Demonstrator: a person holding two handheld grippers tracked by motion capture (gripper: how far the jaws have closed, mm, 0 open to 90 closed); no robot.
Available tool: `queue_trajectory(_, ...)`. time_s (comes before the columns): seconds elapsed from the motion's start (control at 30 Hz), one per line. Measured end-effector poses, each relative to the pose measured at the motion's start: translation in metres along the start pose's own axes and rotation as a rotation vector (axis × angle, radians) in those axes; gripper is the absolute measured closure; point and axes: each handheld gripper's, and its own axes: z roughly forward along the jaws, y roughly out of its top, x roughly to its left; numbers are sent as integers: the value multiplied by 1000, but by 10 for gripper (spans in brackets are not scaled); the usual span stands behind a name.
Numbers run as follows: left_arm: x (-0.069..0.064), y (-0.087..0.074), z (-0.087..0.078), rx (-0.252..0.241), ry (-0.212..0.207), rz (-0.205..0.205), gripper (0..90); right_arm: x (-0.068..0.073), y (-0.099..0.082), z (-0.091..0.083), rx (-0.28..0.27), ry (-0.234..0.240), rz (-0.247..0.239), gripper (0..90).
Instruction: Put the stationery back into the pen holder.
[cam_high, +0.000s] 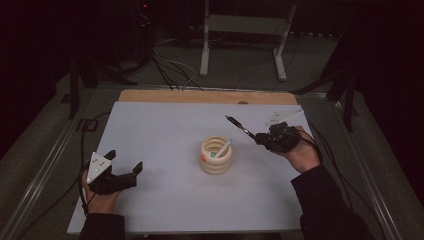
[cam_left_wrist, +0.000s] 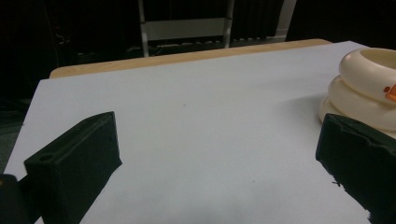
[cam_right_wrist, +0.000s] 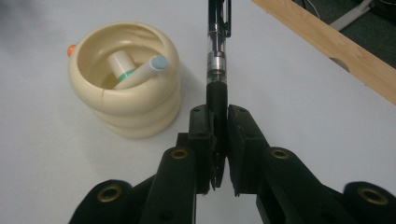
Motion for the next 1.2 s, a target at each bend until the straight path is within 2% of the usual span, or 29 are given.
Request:
queue_trajectory(0.27, 0, 0, 1, 3, 0, 3, 1, 1, 7, 0, 18, 23, -18, 812)
queue_trajectory(0.43, -1, 0, 1, 5, -2, 3, 1, 5, 13, -1, 38, 36, -47, 812)
queue_trajectory(1.2, -1, -1, 1, 4, -1, 0, 1, 25, 31, -8, 29, 79, -130, 808)
